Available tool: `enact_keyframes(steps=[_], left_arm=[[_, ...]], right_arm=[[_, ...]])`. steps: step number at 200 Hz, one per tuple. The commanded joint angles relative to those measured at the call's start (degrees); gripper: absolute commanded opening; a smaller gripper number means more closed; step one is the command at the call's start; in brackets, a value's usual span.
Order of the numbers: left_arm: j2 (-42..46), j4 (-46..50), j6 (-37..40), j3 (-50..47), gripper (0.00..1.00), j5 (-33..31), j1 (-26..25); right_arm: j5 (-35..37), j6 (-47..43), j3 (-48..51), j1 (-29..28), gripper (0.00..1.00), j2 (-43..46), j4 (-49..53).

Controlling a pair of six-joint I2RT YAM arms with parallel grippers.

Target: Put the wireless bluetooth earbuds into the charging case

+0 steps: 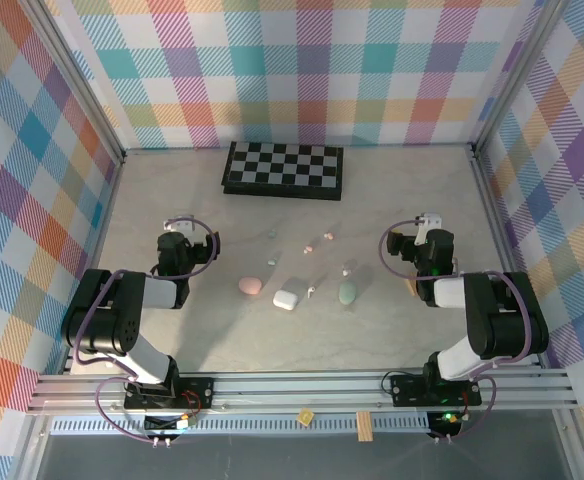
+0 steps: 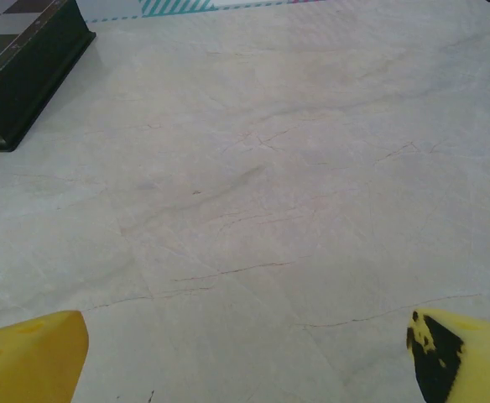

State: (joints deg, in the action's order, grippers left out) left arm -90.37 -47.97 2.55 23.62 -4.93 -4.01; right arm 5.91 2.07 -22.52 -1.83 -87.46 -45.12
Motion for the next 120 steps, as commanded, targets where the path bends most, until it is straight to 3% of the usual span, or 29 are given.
enact_keyframes(steps=[1,120], left_arm=[[-0.2,-0.3,-0.4,0.6,1.00,1.1,0.4],[-0.2,-0.4,-0.4,0.5,1.00,1.0,0.3]], right_arm=[[-0.8,-0.5,-0.9,0.3,0.98,-0.3,-2.3],[-0.8,-0.5,-0.9,0.3,0.99,-0.3,-2.3]])
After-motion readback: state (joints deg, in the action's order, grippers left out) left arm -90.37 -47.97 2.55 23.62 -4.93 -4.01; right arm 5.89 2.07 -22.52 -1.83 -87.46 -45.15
